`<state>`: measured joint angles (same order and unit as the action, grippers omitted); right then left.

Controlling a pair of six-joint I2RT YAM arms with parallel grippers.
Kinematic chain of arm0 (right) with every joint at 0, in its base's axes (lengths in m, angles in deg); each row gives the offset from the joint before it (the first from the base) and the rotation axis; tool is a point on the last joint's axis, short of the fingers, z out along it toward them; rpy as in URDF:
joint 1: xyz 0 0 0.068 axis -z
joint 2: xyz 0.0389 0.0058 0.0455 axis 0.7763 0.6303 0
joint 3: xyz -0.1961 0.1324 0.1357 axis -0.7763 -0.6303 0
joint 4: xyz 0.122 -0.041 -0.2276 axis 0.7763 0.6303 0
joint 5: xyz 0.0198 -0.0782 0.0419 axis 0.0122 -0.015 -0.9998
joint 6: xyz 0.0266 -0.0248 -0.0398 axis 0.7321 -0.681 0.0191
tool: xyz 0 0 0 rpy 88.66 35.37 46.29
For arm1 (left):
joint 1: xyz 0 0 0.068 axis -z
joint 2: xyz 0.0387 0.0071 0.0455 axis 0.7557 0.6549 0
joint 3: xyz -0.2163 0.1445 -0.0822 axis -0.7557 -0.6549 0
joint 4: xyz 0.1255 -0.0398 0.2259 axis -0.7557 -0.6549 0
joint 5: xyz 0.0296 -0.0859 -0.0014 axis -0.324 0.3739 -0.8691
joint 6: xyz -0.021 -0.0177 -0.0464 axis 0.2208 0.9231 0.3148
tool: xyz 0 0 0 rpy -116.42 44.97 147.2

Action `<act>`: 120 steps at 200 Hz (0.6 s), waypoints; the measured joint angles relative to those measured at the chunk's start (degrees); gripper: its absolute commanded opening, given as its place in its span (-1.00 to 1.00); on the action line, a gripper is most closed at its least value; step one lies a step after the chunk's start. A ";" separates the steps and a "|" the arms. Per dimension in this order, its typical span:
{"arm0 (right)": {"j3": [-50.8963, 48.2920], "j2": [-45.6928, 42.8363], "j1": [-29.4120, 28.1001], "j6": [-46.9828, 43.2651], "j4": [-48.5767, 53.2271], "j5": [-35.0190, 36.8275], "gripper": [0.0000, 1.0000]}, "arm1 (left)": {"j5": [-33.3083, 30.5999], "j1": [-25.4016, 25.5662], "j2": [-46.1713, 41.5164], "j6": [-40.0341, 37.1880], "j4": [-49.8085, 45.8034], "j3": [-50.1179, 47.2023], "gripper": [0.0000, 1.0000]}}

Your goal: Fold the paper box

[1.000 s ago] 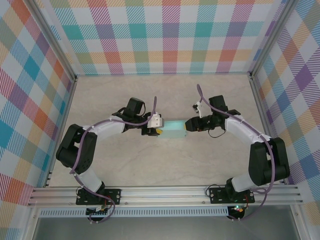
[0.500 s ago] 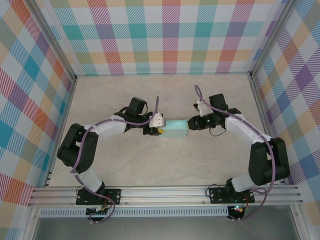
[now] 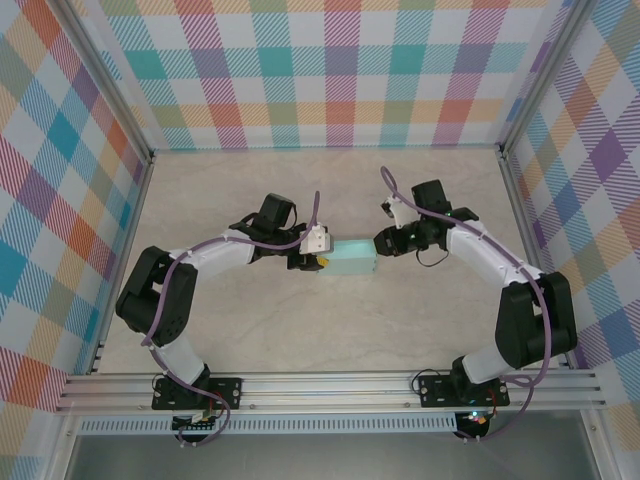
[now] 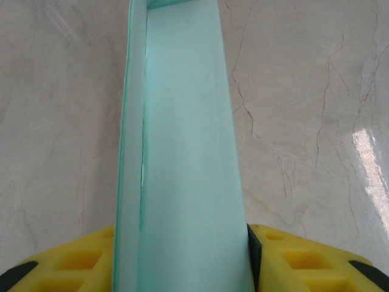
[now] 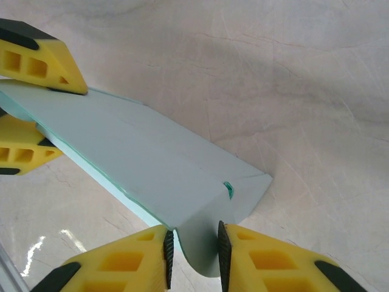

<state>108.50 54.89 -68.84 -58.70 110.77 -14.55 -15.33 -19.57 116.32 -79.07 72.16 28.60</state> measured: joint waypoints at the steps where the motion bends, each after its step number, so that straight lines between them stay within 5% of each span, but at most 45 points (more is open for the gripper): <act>1: 0.00 0.00 -0.04 -0.02 0.00 0.11 -0.42 | 0.00 0.00 0.00 0.02 0.00 0.00 -0.08; 53: 0.22 0.00 -2.62 -0.09 0.81 7.23 -0.73 | -0.35 0.09 0.13 0.28 -0.28 0.33 -0.08; 120: 5.09 1.57 -2.78 2.71 5.60 7.78 -0.67 | -1.86 0.61 0.35 2.49 -0.13 0.76 -0.09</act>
<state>113.59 56.46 -71.61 -55.99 116.37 -6.77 -17.18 -18.96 116.67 -76.58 72.03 29.36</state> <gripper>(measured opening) 0.188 0.459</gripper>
